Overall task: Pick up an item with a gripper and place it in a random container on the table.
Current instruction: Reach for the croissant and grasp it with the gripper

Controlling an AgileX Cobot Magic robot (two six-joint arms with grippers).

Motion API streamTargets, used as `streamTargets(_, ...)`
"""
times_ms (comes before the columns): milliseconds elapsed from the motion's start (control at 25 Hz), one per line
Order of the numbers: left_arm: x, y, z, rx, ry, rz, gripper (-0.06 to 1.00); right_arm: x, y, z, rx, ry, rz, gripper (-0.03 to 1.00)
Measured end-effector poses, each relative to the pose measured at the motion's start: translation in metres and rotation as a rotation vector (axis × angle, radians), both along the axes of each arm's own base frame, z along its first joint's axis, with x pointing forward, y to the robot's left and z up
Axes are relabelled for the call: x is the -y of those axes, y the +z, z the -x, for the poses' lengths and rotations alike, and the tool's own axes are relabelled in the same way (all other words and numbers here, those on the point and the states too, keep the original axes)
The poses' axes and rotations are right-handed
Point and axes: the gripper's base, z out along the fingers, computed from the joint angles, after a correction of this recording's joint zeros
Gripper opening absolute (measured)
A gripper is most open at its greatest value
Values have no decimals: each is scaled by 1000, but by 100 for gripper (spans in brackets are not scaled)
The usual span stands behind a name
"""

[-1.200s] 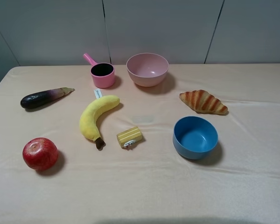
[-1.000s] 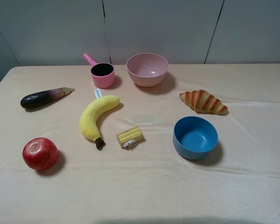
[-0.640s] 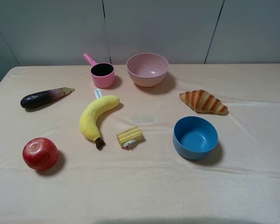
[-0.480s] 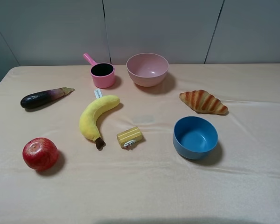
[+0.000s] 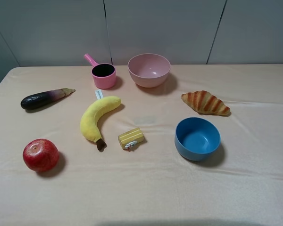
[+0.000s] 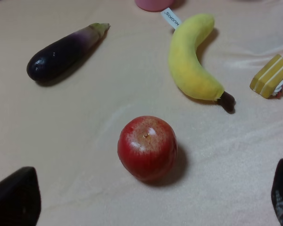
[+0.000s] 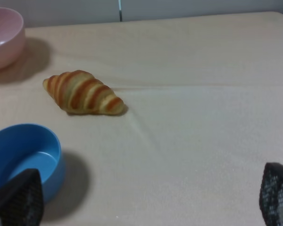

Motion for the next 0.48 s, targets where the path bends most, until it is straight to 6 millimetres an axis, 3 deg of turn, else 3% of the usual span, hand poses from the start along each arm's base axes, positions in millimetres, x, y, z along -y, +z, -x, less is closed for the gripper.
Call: streamTargets(480, 0, 0, 0, 0, 0, 0, 99, -1, 0, 0, 0, 12, 3, 69)
